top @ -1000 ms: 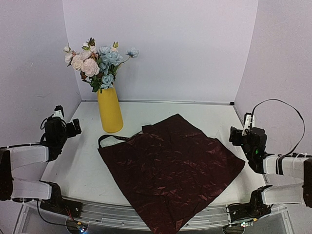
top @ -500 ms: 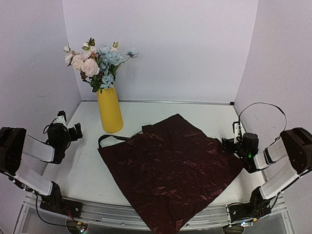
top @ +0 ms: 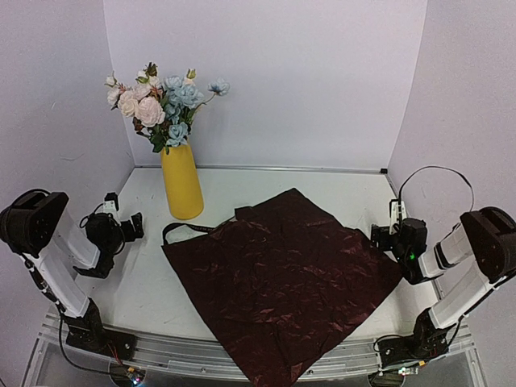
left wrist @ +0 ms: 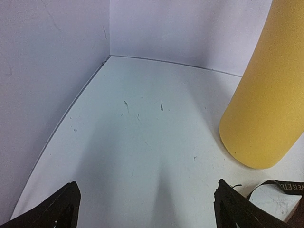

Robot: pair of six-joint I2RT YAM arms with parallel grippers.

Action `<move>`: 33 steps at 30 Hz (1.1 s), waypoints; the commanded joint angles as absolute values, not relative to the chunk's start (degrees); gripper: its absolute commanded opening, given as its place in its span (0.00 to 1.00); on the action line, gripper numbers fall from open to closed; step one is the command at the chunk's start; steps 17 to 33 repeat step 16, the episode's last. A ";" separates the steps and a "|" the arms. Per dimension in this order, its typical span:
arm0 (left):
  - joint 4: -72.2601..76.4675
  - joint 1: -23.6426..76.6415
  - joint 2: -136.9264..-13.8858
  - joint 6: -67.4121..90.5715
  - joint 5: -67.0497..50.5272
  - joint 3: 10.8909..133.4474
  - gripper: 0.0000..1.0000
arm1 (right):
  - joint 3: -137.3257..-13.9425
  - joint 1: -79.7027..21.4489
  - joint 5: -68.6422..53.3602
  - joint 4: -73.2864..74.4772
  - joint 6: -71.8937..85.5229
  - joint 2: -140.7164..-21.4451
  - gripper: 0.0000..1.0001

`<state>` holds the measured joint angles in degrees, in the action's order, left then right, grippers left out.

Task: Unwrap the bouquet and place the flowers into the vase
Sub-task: Reset both arms

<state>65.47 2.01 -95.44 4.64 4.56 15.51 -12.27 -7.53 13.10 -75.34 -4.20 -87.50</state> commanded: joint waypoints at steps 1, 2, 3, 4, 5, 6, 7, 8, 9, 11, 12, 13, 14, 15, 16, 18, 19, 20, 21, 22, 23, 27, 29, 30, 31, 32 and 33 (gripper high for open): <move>66.31 3.02 -95.22 2.56 4.11 18.06 1.00 | -13.81 -7.38 15.20 -88.44 -2.99 -87.59 0.98; 66.27 3.11 -95.11 2.48 4.15 17.98 1.00 | -13.77 -7.38 15.22 -88.42 -2.99 -87.52 0.98; 66.27 3.12 -95.07 2.52 4.14 17.98 1.00 | -13.66 -7.37 15.33 -88.42 -2.99 -87.45 0.98; 66.27 3.12 -95.06 2.53 4.13 17.99 1.00 | -13.67 -7.35 15.38 -88.43 -2.99 -87.44 0.98; 66.27 3.12 -95.04 2.53 4.13 18.00 1.00 | -13.66 -7.34 15.40 -88.43 -2.99 -87.45 0.98; 66.27 3.13 -95.02 2.54 4.12 18.02 1.00 | -13.63 -7.34 15.40 -88.42 -2.99 -87.45 0.98; 66.27 3.16 -95.01 2.54 4.14 18.02 1.00 | -13.65 -7.33 15.38 -88.42 -2.99 -87.45 0.98; 66.27 3.19 -95.06 2.36 3.83 18.01 1.00 | -13.64 -7.35 15.42 -88.42 -2.99 -87.45 0.98; 66.27 3.21 -95.10 2.03 3.11 18.01 1.00 | -13.64 -7.34 15.41 -88.42 -2.99 -87.45 0.98; 66.19 3.25 -95.24 1.76 2.46 18.19 1.00 | -13.65 -7.38 15.41 -88.42 -2.99 -87.45 0.98; 65.98 3.21 -95.47 1.79 2.39 18.48 1.00 | -13.65 -7.35 15.40 -88.42 -2.99 -87.45 0.98; 65.75 3.17 -95.67 1.83 2.32 18.73 0.99 | -13.65 -7.32 15.40 -88.42 -2.99 -87.45 0.98; 65.49 3.16 -95.69 1.84 2.29 18.77 1.00 | -13.63 -7.35 15.39 -88.42 -2.99 -87.45 0.98; 65.40 3.15 -95.52 1.85 2.35 18.74 1.00 | -13.62 -7.37 15.43 -88.42 -2.99 -87.45 0.98; 65.41 3.16 -95.37 1.85 2.37 18.59 1.00 | -13.65 -7.36 15.44 -88.42 -2.99 -87.45 0.98; 65.41 3.16 -95.37 1.85 2.37 18.59 1.00 | -13.65 -7.36 15.44 -88.42 -2.99 -87.45 0.98; 65.41 3.16 -95.37 1.85 2.37 18.59 1.00 | -13.65 -7.36 15.44 -88.42 -2.99 -87.45 0.98; 65.41 3.16 -95.37 1.85 2.37 18.59 1.00 | -13.65 -7.36 15.44 -88.42 -2.99 -87.45 0.98; 65.41 3.16 -95.37 1.85 2.37 18.59 1.00 | -13.65 -7.36 15.44 -88.42 -2.99 -87.45 0.98; 65.41 3.16 -95.37 1.85 2.37 18.59 1.00 | -13.65 -7.36 15.44 -88.42 -2.99 -87.45 0.98; 65.41 3.16 -95.37 1.85 2.37 18.59 1.00 | -13.65 -7.36 15.44 -88.42 -2.99 -87.45 0.98; 65.41 3.16 -95.37 1.85 2.37 18.59 1.00 | -13.65 -7.36 15.44 -88.42 -2.99 -87.45 0.98; 65.41 3.16 -95.37 1.85 2.37 18.59 1.00 | -13.65 -7.36 15.44 -88.42 -2.99 -87.45 0.98; 65.41 3.16 -95.37 1.85 2.37 18.59 1.00 | -13.65 -7.36 15.44 -88.42 -2.99 -87.45 0.98; 65.41 3.16 -95.37 1.85 2.37 18.59 1.00 | -13.65 -7.36 15.44 -88.42 -2.99 -87.45 0.98; 65.41 3.16 -95.37 1.85 2.37 18.59 1.00 | -13.65 -7.36 15.44 -88.42 -2.99 -87.45 0.98; 65.41 3.16 -95.37 1.85 2.37 18.59 1.00 | -13.65 -7.36 15.44 -88.42 -2.99 -87.45 0.98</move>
